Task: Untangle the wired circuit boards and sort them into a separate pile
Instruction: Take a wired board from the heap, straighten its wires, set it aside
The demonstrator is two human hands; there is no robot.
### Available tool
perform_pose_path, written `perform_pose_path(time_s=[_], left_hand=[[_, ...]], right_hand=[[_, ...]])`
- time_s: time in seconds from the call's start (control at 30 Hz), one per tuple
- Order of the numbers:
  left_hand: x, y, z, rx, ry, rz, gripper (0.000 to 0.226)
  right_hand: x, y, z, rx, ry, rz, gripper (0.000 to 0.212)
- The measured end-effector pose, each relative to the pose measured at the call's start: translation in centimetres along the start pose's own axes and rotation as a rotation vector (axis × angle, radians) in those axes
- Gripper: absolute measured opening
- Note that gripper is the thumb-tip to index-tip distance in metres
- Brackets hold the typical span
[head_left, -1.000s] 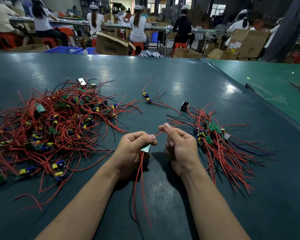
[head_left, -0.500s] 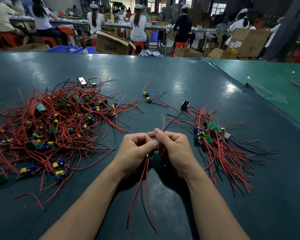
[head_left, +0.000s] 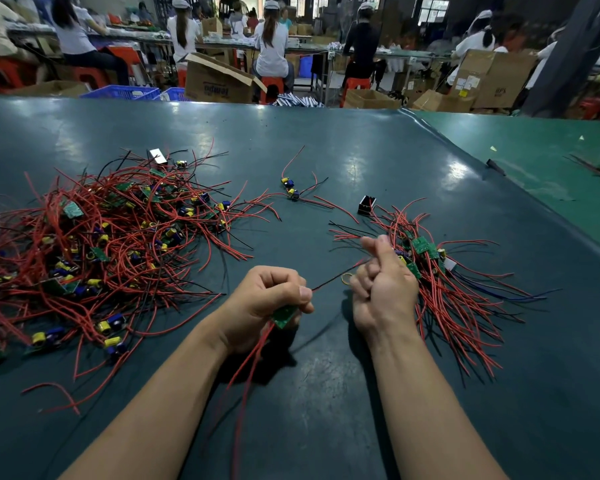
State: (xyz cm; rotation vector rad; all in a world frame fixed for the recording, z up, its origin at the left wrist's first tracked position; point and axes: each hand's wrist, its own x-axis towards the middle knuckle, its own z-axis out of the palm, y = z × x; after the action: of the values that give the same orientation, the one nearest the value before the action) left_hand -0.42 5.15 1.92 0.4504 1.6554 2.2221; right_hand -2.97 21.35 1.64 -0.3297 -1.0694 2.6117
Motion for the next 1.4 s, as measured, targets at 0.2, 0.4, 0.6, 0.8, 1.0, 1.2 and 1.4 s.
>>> perform_pose_path(time_s=[0.2, 0.4, 0.6, 0.8, 1.0, 1.2, 1.4], left_hand=[[0.5, 0.0, -0.3, -0.17, 0.226, 0.061, 0.015], [0.8, 0.4, -0.2, -0.191, 0.456, 0.169, 0.019], [0.8, 0.2, 0.2, -0.06, 0.357, 0.105, 0.039], [0.7, 1.4, -3.3, -0.079, 0.707, 0.318, 0.04], [0.7, 1.1, -3.1, -0.126, 0.767, 0.389, 0.039], [0.8, 0.7, -2.9, -0.019, 0.787, 0.383, 0.027], [-0.2, 1.0, -3.4, 1.069, 1.046, 0.481, 0.01]], right_hand=[[-0.1, 0.6, 0.4, -0.115, -0.021, 0.043, 0.039], [-2.1, 1.1, 0.7, -0.654, -0.521, 0.127, 0.044], [-3.2, 0.3, 1.0, -0.732, -0.744, 0.283, 0.024], [-3.4, 0.1, 1.6, -0.429, -0.45, -0.134, 0.019], [-2.1, -1.2, 1.6, 0.074, 0.007, -0.109, 0.007], [-2.0, 0.0, 0.8, 0.118, 0.078, 0.102, 0.029], [-2.1, 0.6, 0.9, -0.161, -0.036, 0.131, 0.015]])
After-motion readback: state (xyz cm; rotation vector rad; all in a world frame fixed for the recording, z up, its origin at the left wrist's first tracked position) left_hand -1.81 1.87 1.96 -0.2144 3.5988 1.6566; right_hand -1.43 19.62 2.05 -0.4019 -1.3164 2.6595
